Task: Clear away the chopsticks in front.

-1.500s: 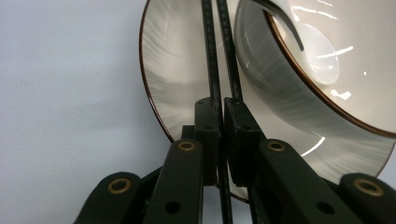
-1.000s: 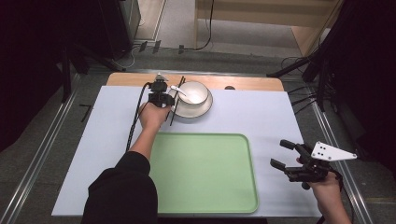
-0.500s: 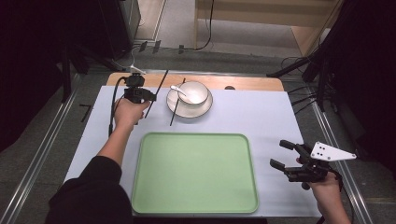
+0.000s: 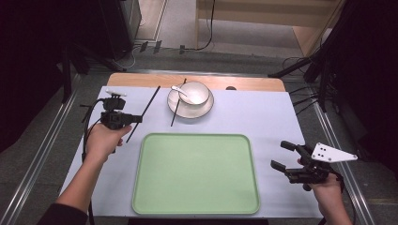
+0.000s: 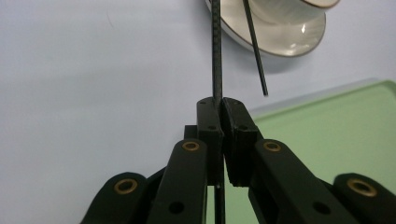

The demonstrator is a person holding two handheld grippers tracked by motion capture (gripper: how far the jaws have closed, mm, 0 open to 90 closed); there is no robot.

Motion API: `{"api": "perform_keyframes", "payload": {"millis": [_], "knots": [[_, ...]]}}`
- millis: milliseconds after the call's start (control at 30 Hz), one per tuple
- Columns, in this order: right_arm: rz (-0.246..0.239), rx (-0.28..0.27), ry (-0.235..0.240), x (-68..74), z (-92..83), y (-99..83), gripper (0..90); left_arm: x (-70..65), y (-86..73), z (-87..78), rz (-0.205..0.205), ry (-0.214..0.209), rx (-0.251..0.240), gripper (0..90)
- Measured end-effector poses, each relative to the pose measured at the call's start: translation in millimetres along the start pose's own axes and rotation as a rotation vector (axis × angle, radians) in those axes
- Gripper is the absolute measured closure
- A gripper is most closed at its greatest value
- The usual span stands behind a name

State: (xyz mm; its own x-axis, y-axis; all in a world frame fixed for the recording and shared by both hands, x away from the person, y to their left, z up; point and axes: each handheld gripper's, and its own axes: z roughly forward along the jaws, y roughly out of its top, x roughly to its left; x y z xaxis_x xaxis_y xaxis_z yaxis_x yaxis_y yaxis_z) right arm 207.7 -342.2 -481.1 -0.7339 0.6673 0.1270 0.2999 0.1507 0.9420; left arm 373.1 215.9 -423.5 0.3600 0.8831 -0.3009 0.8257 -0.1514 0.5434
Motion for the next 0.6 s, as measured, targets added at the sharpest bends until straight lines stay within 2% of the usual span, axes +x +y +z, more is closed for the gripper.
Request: {"api": "perform_keyframes", "payload": {"millis": [133, 267, 467, 600], "knots": [[0.0, 0.0, 0.0, -0.1, 0.3, 0.1, 17.4, -1.7, -28.8, -5.0, 0.005, 0.02, -0.019, 86.4], [-0.004, 0.002, 0.001, -0.3, 1.0, 0.3, 17.4, -4.6, -50.9, -7.8, 0.002, 0.009, -0.027, 86.4], [-0.004, 0.002, 0.006, -1.1, 3.0, 1.2, 17.3, -13.5, -76.4, -13.6, -0.003, -0.007, -0.015, 86.3], [-0.009, 0.003, 0.012, -2.3, 5.6, 2.4, 17.3, -21.7, -89.9, -13.9, -0.027, -0.032, -0.011, 86.3]]}}
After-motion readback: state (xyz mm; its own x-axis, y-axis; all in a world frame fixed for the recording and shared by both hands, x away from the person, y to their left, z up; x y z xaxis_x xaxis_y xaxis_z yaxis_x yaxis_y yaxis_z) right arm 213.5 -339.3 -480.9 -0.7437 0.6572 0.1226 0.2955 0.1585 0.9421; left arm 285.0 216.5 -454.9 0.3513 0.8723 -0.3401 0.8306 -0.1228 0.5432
